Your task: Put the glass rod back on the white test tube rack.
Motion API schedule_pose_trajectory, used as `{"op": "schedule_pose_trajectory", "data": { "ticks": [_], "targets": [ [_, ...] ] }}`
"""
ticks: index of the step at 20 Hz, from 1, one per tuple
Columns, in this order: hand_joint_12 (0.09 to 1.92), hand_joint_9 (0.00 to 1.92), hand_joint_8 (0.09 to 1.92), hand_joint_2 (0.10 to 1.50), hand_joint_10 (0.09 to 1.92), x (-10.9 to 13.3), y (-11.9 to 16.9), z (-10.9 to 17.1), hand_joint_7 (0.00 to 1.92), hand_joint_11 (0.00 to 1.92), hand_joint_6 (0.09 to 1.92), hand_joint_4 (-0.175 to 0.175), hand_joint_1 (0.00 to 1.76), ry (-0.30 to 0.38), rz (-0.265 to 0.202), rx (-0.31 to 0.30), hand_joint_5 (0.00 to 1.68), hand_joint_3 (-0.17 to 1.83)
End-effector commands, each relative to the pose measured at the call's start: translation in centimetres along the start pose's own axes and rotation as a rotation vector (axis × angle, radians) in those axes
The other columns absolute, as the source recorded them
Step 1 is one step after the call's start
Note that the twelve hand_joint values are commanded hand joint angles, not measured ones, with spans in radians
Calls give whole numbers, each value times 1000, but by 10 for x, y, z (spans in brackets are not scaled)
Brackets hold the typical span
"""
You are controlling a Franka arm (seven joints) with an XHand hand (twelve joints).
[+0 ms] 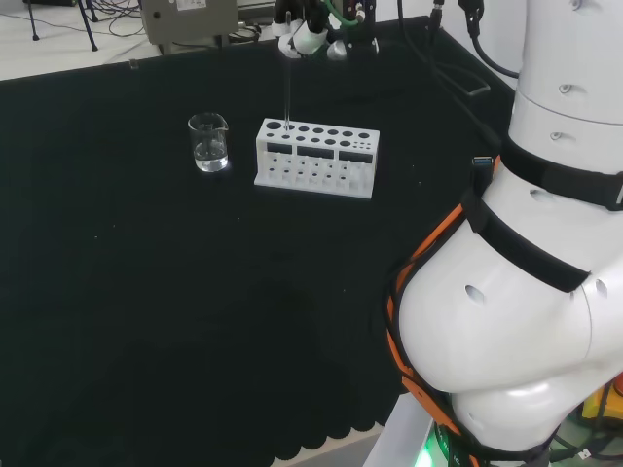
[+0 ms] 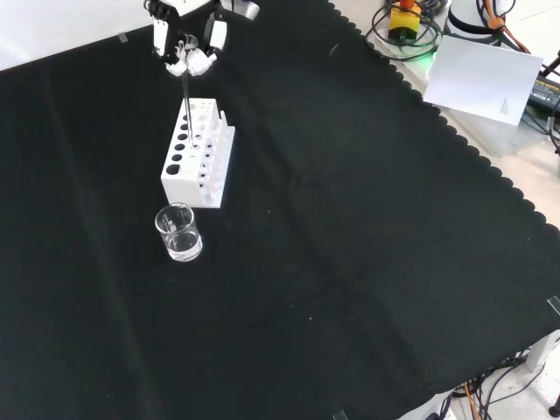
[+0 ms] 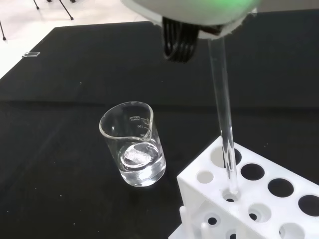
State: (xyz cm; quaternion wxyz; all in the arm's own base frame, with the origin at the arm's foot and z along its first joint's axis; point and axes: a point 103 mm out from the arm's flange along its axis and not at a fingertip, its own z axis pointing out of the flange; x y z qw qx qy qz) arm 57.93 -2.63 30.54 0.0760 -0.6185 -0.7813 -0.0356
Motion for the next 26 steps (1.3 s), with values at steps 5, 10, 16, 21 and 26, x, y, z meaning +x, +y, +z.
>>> {"op": "schedule_pose_trajectory", "data": {
  "ticks": [5,10,16,21,26],
  "targets": [
    [891,1707,1209,685,957,4,1,4,1159,1747,783,-175,1301,-2,-1,14,1077,767],
    [891,1707,1209,685,957,5,2,5,1159,1747,783,-175,1301,2,0,16,1077,768],
    [892,1707,1209,684,957,3,6,14,1159,1747,783,-175,1301,11,0,32,1077,768],
    [892,1707,1208,684,957,-2,10,24,1160,1748,784,-175,1301,15,2,45,1077,769],
    [893,1707,1208,684,957,-8,10,23,1160,1747,784,-175,1301,12,6,43,1077,769]
  ]
}}
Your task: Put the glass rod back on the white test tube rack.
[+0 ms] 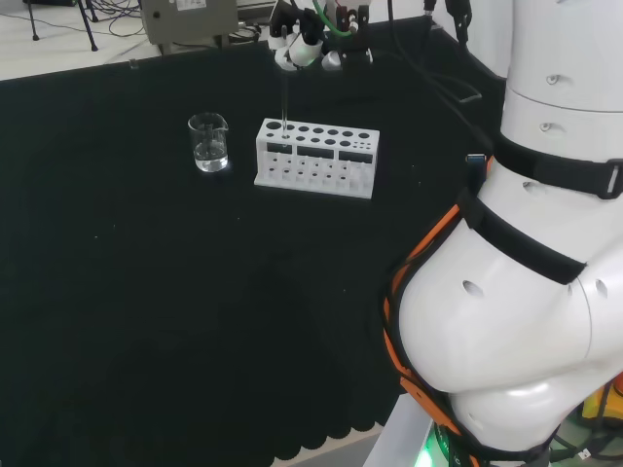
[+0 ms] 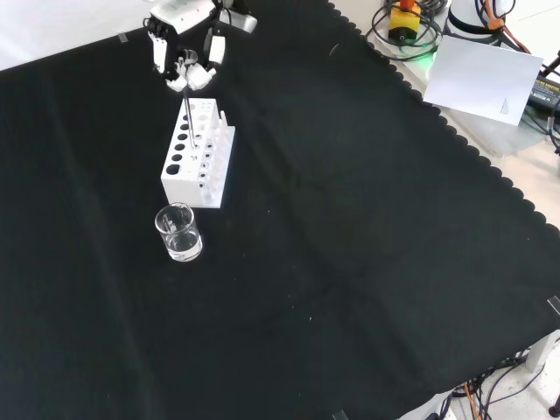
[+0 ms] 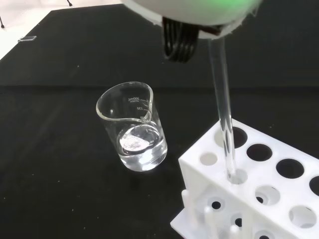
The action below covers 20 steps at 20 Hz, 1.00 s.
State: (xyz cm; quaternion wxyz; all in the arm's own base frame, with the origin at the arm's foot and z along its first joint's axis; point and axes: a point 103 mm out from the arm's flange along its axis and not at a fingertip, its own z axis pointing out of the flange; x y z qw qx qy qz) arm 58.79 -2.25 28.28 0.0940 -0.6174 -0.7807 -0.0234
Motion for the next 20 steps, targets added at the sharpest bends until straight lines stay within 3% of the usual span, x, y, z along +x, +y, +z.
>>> {"op": "schedule_pose_trajectory", "data": {
  "ticks": [1,15,20],
  "targets": [
    [893,1707,1208,684,957,-7,0,3,1160,1747,784,-175,1301,0,5,5,1077,769],
    [894,1707,1208,683,957,-18,9,28,1160,1748,784,-175,1301,19,11,41,1077,770],
    [894,1707,1208,683,957,-32,9,36,1160,1748,785,-175,1301,35,24,48,1077,771]
  ]
}}
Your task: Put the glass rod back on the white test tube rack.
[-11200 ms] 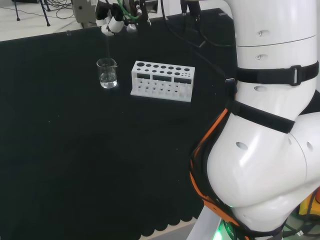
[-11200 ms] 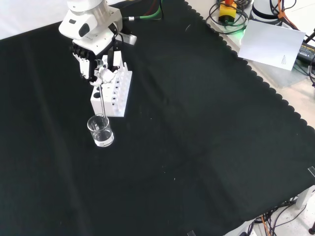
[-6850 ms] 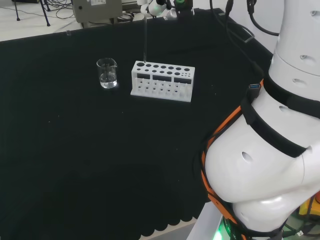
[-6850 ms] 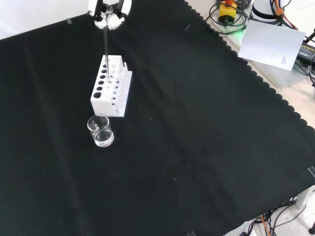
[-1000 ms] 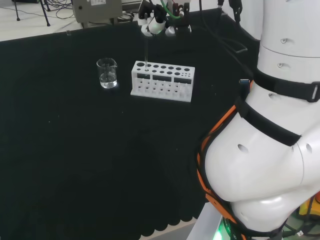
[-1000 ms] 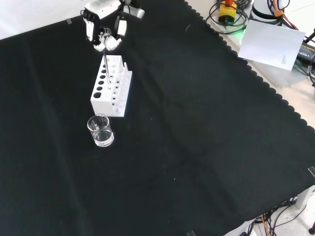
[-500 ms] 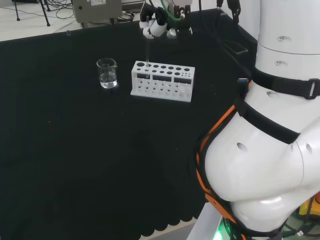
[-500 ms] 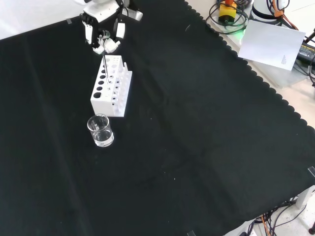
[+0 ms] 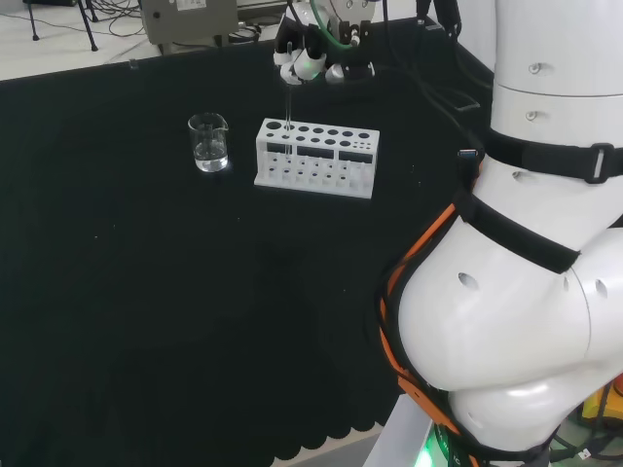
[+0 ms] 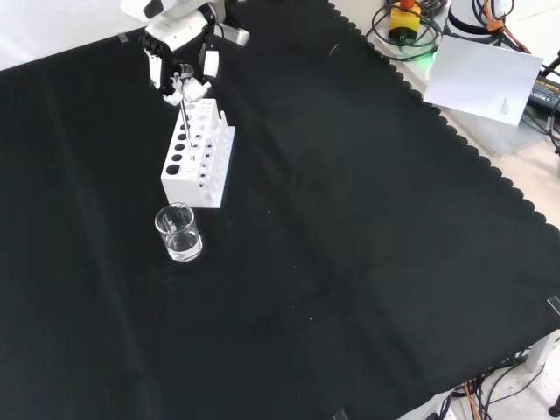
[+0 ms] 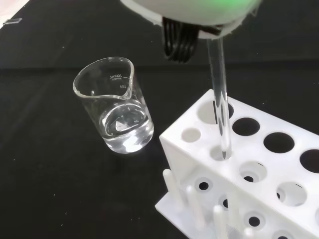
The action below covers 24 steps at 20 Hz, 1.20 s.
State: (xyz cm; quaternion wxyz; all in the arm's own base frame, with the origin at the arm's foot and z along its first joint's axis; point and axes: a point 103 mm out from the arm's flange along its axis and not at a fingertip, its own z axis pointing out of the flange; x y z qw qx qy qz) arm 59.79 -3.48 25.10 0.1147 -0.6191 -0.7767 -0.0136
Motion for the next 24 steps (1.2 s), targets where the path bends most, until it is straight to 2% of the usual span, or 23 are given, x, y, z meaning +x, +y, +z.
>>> {"op": "schedule_pose_trajectory", "data": {
  "ticks": [1,9,24],
  "targets": [
    [894,1707,1208,683,957,-14,1,8,1160,1748,785,-175,1301,12,17,7,1077,771],
    [895,1707,1208,683,957,-23,8,7,1160,1748,786,-175,1301,7,39,12,1076,770],
    [895,1710,1210,688,958,-19,19,10,1158,1751,792,-175,1300,-8,23,30,1071,765]
  ]
}}
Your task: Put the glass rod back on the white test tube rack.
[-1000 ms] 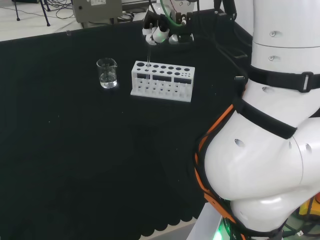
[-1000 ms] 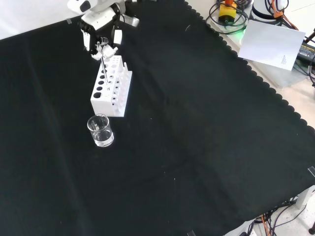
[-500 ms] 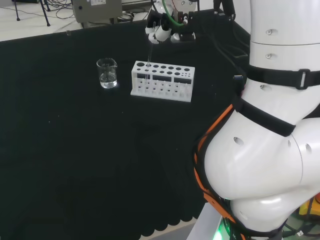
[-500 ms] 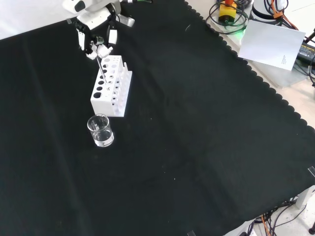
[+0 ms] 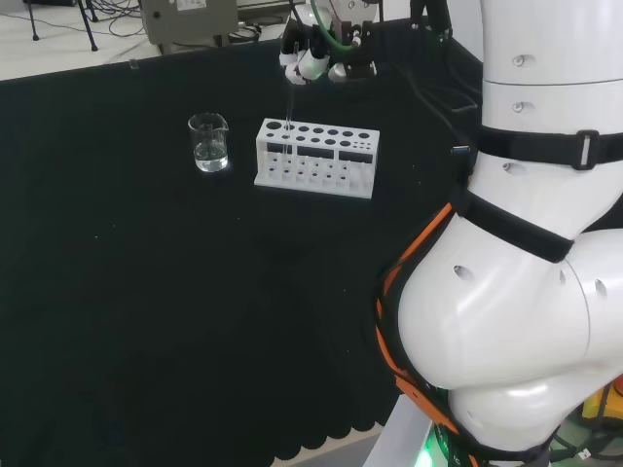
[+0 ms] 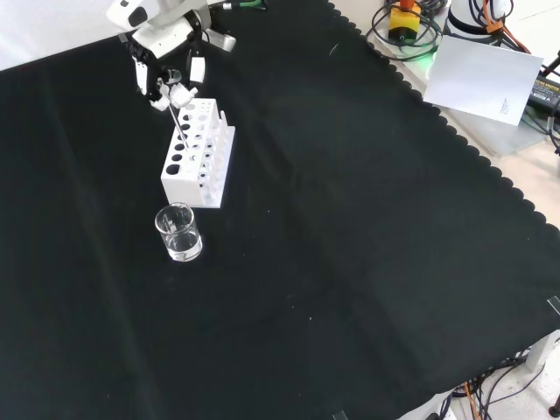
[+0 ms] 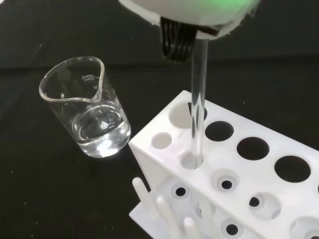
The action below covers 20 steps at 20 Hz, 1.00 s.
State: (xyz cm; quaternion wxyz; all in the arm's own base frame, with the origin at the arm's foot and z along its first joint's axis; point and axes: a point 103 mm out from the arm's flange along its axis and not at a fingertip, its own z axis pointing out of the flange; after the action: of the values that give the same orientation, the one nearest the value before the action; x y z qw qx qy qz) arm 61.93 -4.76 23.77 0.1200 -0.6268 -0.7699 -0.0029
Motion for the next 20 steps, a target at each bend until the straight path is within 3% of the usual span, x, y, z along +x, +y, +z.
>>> {"op": "schedule_pose_trajectory", "data": {
  "ticks": [1,20],
  "targets": [
    [894,1710,1211,688,958,1,0,2,1158,1751,792,-175,1300,-4,1,7,1070,765],
    [892,1710,1211,689,956,-4,-8,7,1157,1754,798,-175,1300,6,0,15,1067,765]
  ]
}}
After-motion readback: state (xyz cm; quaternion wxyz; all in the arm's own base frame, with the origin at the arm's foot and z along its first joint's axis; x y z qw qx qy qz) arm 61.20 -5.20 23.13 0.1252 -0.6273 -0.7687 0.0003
